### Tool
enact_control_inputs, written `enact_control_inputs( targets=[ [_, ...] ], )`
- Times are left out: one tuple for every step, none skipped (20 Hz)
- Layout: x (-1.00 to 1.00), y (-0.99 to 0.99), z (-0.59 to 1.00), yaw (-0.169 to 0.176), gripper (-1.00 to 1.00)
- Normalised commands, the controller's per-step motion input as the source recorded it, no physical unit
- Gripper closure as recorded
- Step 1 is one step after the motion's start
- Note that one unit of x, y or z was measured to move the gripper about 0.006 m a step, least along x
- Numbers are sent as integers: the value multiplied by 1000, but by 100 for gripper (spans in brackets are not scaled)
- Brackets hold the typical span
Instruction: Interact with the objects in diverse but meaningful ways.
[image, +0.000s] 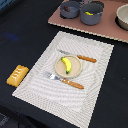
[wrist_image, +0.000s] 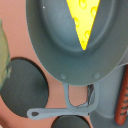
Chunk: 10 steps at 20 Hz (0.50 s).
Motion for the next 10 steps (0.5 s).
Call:
enact_control_inputs(
  targets=[
    [-174,-700,0,-105,-100],
    [-154,-743,0,-93,-100],
    [-157,-771,0,-84,-100],
    [-174,-797,-40,-75,-100],
    [-191,-809,-74,-72,-100],
    [-209,-820,-117,-66,-100],
    [-223,-831,-157,-62,-100],
    [-234,-837,-194,-61,-100],
    [-254,-837,-240,-62,-100],
    [-263,-849,-280,-62,-100]
  ],
)
